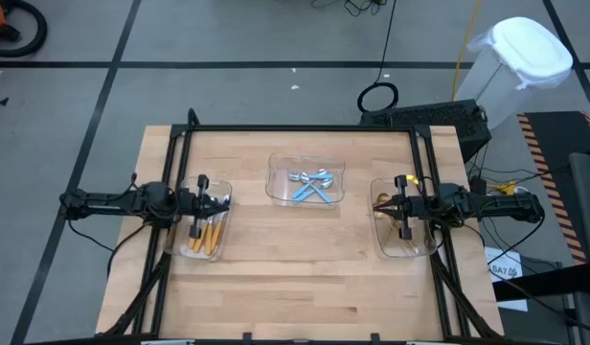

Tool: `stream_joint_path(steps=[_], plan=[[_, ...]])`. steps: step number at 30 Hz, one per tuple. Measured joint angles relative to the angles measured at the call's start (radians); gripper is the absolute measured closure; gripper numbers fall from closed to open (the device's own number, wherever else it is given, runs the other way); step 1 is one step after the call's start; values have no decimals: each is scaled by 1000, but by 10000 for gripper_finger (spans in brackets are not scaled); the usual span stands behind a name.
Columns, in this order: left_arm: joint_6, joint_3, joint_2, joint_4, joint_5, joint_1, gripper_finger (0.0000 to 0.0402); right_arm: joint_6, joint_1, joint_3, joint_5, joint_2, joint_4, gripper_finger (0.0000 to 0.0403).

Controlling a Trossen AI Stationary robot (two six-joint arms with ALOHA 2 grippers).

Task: Sort silverware by color (type)
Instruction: Return to Home Position

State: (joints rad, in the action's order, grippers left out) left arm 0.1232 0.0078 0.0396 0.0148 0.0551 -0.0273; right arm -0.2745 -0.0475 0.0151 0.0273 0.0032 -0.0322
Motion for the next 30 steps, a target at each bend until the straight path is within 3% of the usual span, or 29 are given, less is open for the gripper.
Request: stream_joint_path(steps=[30], plan=[[3, 1, 0, -2, -29, 0, 401, 0, 0, 0, 0, 0, 0, 394]])
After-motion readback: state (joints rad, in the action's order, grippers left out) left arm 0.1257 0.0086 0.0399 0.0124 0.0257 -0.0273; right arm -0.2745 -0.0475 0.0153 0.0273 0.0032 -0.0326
